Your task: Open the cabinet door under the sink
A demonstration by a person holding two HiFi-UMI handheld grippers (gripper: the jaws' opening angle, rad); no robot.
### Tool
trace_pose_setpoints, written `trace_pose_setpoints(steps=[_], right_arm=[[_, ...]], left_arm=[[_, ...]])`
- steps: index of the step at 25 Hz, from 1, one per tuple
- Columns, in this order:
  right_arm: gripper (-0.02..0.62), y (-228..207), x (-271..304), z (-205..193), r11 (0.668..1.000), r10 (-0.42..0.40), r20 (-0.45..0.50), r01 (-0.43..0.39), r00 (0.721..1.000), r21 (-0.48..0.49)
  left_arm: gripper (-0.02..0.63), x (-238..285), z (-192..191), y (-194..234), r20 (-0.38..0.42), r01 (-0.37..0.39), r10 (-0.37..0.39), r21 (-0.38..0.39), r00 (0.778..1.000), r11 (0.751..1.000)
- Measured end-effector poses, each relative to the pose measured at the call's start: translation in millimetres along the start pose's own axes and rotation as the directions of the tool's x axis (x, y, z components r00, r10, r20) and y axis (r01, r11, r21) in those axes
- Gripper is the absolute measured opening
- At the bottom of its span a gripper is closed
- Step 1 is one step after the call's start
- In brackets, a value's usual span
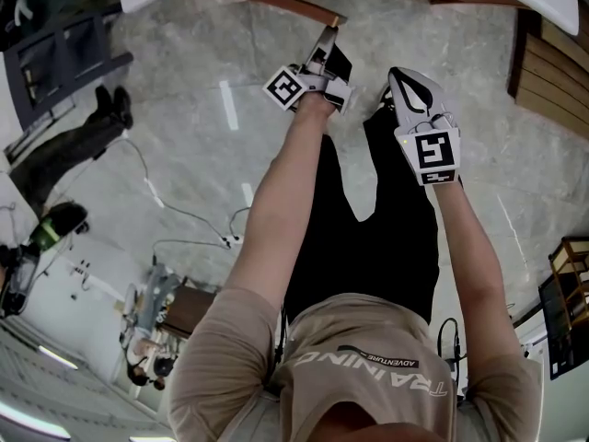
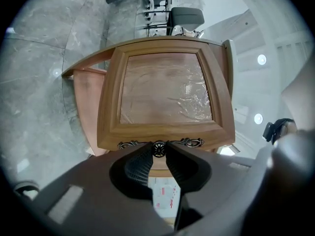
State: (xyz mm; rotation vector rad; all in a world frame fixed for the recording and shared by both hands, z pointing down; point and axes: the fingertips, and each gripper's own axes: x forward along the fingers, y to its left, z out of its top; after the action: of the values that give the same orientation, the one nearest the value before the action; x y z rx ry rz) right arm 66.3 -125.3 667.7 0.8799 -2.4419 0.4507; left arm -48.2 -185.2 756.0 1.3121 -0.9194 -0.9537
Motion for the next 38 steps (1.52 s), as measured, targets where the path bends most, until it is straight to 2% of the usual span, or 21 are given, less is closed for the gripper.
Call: trace_pose_setpoints(steps=[10, 22, 38], right_arm=[[0.003, 50, 9, 10, 1.000, -0.001, 0.002, 0.001, 1.000, 0.000], [0.003, 91, 20, -5, 0.999, -0.010, -0.019, 0.011, 1.000, 0.037], [0.003, 124, 35, -12, 0.999, -0.013, -0.053, 0.015, 0.999, 0.031]], left_arm=[[0.095, -51, 8, 1, -0.145, -0.019, 0.024, 0.032, 0.989, 0.999], [0.095, -81, 14, 1, -0.223, -0.012, 0.022, 0.046, 0.975, 0.999], [0.095, -127, 35, 9, -0.318, -0.041, 0.066, 0.085, 0.946, 0.996]])
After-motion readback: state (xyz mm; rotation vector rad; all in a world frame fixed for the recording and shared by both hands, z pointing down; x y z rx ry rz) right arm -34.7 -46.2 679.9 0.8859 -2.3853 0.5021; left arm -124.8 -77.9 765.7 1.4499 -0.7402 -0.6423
